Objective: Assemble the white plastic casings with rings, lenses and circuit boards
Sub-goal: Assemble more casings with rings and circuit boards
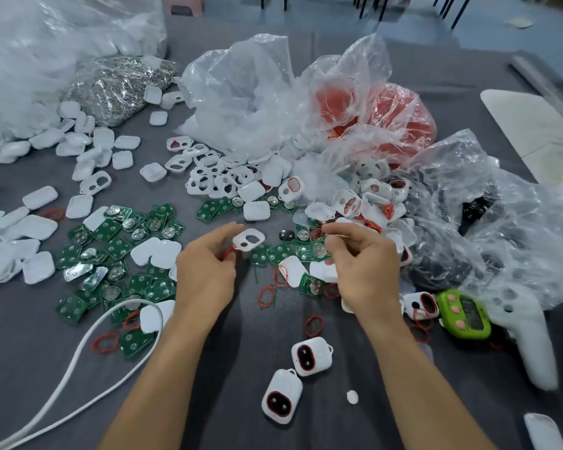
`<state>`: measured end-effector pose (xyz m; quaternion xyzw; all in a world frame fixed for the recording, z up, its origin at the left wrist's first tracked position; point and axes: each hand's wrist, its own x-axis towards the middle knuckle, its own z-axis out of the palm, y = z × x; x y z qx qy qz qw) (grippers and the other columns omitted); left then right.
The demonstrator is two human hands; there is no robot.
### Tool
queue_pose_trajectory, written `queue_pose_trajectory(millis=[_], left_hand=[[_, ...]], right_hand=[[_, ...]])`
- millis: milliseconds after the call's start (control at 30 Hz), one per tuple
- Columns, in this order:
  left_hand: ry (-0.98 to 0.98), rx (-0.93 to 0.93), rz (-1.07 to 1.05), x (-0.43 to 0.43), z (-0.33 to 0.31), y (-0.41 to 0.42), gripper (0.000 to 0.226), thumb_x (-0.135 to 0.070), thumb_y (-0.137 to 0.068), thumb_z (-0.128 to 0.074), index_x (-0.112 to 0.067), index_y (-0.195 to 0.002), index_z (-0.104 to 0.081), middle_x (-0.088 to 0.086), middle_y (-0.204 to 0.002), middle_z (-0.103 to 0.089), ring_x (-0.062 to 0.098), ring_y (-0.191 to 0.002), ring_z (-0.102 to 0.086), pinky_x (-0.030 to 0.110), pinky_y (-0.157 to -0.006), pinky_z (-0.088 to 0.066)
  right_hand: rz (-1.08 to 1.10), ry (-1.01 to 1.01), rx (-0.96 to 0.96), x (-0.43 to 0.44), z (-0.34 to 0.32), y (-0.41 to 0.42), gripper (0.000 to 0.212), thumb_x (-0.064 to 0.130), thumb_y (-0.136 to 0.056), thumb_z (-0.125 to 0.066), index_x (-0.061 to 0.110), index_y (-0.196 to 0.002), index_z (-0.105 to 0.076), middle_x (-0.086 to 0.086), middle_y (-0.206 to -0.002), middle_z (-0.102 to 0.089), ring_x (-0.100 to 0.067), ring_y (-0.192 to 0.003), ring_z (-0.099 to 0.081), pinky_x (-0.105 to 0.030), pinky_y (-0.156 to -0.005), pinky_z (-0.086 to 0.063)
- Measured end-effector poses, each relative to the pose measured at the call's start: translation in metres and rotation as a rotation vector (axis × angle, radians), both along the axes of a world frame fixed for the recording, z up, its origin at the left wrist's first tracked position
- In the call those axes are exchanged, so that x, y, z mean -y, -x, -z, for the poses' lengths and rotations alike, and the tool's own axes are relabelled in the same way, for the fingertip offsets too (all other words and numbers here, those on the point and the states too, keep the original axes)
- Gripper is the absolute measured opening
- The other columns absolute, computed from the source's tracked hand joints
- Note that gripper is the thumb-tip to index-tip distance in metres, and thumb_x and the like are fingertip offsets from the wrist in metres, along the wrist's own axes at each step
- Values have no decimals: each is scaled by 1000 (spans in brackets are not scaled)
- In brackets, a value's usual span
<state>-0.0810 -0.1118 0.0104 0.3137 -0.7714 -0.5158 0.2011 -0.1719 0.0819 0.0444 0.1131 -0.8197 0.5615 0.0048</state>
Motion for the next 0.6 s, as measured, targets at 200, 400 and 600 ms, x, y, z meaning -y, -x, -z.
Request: queue_pose_trajectory(millis=[200, 400, 600], left_hand=[[-91, -89, -21, 0, 2, -5, 72, 11, -90, -58, -59, -96, -73, -27, -111, -74, -4, -105, -68, 18, -94, -53], [-308, -232, 6, -2, -6, -5, 44, 5, -101, -50, -30, -107, -77, -9, -109, -78, 9, -108, -72, 28, -88, -60], [-384, -245, 17, -6, -17, -4, 32, -5, -103, -52, -25, -103, -76, 3, -75, -70, 12, -45, -51, 21, -40, -42]], right_hand=[[-125, -58, 298, -3, 4, -9, 21, 4, -90, -70, 23, -88, -78, 6, -78, -78, -16, -58, -73, -21, -54, -53], [-199, -396, 95, 3, 7, -20, 27, 14, -85, -75, 31, -106, -79, 21, -91, -74, 9, -79, -64, -5, -73, -44], [-214, -590, -30, 19, 4, -22, 35, 32, -88, -72, 30, -123, -70, 1, -113, -72, -19, -110, -60, -31, -98, -45]])
